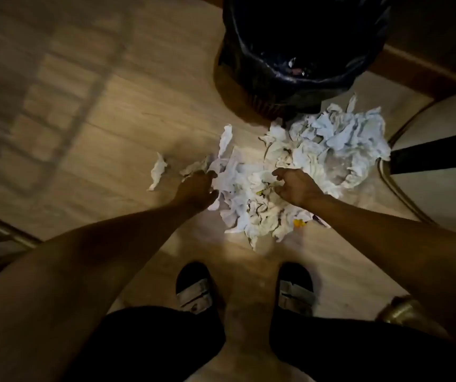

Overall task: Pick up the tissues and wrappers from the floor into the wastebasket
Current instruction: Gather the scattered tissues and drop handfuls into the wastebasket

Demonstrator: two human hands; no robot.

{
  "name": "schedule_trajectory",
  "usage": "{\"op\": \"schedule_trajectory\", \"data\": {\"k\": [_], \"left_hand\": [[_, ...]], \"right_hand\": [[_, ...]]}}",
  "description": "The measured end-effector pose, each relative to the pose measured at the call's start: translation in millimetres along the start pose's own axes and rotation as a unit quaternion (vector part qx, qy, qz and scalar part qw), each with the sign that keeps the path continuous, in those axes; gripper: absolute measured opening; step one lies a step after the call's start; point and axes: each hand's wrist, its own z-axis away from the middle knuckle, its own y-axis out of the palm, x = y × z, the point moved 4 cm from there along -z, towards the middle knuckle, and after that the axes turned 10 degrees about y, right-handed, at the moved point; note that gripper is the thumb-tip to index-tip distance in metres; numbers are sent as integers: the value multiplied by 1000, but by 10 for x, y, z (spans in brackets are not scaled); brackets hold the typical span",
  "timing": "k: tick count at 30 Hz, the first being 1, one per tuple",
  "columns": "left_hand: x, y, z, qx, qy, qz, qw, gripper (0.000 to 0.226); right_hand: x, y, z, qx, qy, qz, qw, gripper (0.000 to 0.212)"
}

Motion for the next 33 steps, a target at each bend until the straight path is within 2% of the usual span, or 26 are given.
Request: {"op": "schedule_trajectory", "data": {"k": [3, 6, 7, 9, 12, 14, 16, 19, 21, 25, 27, 30, 33], "left_hand": [[100, 263, -368, -33, 38, -42, 998, 54], [133, 451, -625, -7, 58, -119, 991, 70], [156, 532, -703, -11, 90, -144, 985, 70], [164, 623, -771, 8, 157, -175, 972, 57], [196, 578, -904, 93, 192, -189, 959, 32], [185, 416, -934, 114, 179, -176, 961, 29], [200, 245, -885, 88, 163, -156, 970, 30], [248, 147, -670, 38, 139, -105, 984, 31], [358, 153, -501, 49, 132, -90, 986, 33], [681, -1, -198, 82, 100, -109, 986, 40], [823, -90, -61, 69, 66, -77, 992, 41], [1044, -200, 104, 20, 11, -22, 999, 25], [1274, -231, 223, -3, -31, 4, 999, 35]], "right_hand": [[18, 128, -342, -23, -82, 22, 996, 39], [204, 154, -608, -68, -142, 31, 987, 32], [238, 163, -697, -91, -154, 20, 984, 30], [299, 193, -845, -109, -168, 46, 979, 28], [403, 157, -985, -102, -223, 165, 955, 30], [489, 82, -988, -88, -252, 227, 936, 36], [604, 9, -1023, -69, -257, 259, 928, 43], [750, 43, -1102, -85, -236, 214, 944, 59], [836, 185, -1201, -65, -232, 204, 949, 66], [1061, 455, -1460, -22, -268, 296, 917, 55], [1160, 511, -1546, -27, -271, 277, 922, 46], [1340, 599, -1573, -41, -302, 230, 924, 29], [1575, 716, -1457, -68, -372, 204, 903, 28]]}}
